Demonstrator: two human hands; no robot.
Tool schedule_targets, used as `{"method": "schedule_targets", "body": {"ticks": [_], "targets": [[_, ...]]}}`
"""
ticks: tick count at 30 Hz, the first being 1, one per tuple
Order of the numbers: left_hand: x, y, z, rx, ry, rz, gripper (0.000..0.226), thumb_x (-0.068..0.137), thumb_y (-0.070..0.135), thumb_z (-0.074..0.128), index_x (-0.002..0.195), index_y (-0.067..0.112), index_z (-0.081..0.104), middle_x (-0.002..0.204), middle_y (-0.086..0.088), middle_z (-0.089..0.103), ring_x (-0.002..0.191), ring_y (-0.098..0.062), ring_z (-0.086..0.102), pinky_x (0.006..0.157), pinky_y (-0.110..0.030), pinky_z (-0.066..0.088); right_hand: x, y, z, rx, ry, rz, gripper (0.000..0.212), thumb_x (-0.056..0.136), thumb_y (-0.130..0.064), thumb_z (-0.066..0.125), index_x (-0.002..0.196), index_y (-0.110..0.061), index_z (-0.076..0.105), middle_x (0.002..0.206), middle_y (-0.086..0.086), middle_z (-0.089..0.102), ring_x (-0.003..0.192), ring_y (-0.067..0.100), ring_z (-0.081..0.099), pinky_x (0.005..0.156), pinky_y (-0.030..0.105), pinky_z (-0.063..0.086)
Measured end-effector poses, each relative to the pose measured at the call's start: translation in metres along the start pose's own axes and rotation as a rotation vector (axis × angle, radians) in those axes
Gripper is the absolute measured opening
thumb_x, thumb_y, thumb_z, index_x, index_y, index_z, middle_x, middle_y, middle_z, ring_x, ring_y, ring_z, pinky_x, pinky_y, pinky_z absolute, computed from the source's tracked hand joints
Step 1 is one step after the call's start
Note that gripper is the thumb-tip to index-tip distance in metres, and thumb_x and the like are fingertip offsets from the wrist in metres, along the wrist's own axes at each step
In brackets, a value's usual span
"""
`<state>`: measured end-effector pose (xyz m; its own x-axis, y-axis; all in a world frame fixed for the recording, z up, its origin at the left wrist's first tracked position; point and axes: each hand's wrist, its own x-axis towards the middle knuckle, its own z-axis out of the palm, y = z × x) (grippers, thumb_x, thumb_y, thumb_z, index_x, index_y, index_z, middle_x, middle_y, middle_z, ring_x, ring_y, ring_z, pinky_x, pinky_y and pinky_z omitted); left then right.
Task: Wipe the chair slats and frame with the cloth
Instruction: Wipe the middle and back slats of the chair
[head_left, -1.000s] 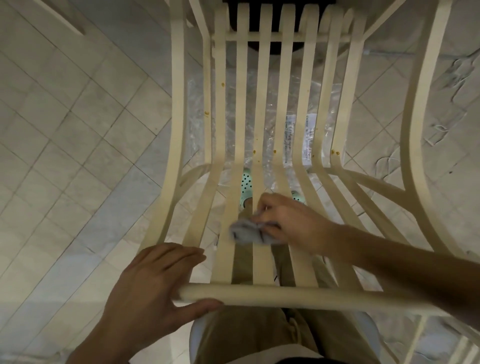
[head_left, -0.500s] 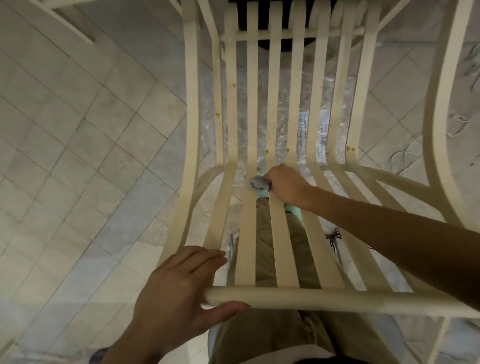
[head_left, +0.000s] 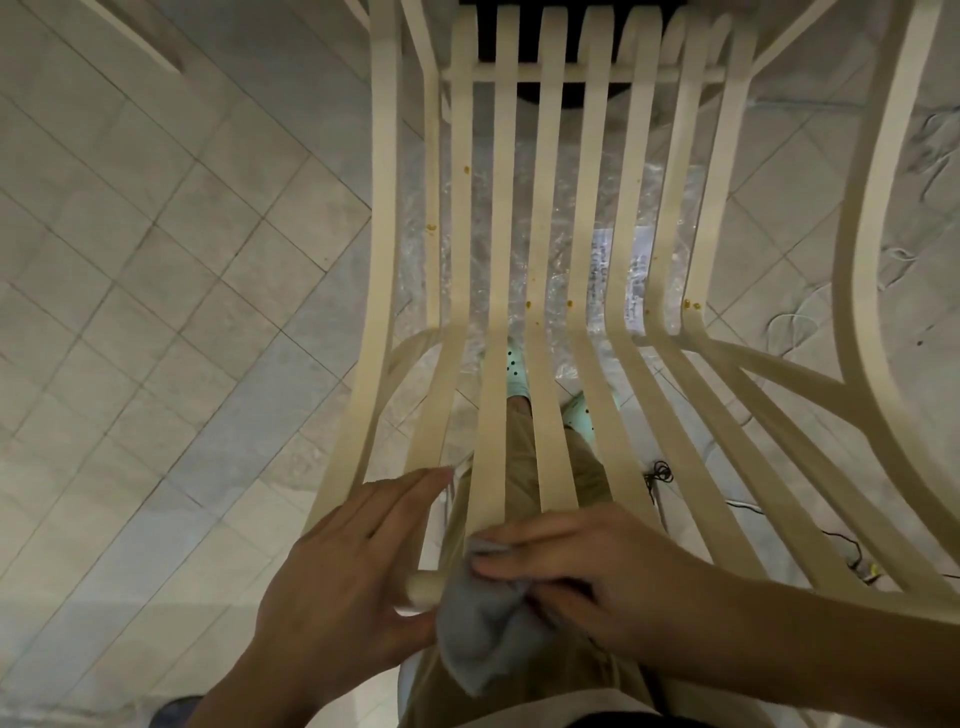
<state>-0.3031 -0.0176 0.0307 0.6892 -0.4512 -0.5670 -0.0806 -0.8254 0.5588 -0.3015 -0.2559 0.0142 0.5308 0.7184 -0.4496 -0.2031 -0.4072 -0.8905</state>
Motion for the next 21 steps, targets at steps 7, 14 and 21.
{"method": "schedule_targets", "body": {"ticks": [7,14,21], "targets": [[-0.003,-0.005,0.004,-0.084,0.024,-0.003,0.1,0.067,0.08,0.06,0.147,0.028,0.031,0.145,0.019,0.038,0.127,0.0,0.043,0.103,-0.018,0.04,0.064,0.022,0.015,-0.028,-0.026,-0.068,0.037,0.088,0.004,0.052,0.118,-0.009,0.068,0.128,0.005,0.064,0.117,0.014,0.059,0.102,0.019,0.042],[0.011,-0.013,-0.002,-0.237,0.024,-0.03,0.074,0.081,0.065,0.057,0.145,0.039,0.03,0.146,0.026,0.036,0.133,0.006,0.034,0.106,-0.013,0.035,0.12,0.104,0.004,-0.165,0.125,0.02,0.029,0.081,0.01,0.058,0.103,0.001,0.073,0.109,0.016,0.072,0.102,0.025,0.068,0.097,0.024,0.046],[0.088,-0.068,-0.012,-0.15,0.226,-0.142,0.061,0.088,0.044,0.054,0.143,0.021,0.04,0.145,0.003,0.044,0.133,-0.013,0.041,0.106,-0.031,0.035,0.172,0.156,-0.015,-0.188,0.151,0.28,0.031,0.089,0.003,0.054,0.116,-0.004,0.068,0.112,0.017,0.068,0.098,0.029,0.065,0.087,0.027,0.05]]}}
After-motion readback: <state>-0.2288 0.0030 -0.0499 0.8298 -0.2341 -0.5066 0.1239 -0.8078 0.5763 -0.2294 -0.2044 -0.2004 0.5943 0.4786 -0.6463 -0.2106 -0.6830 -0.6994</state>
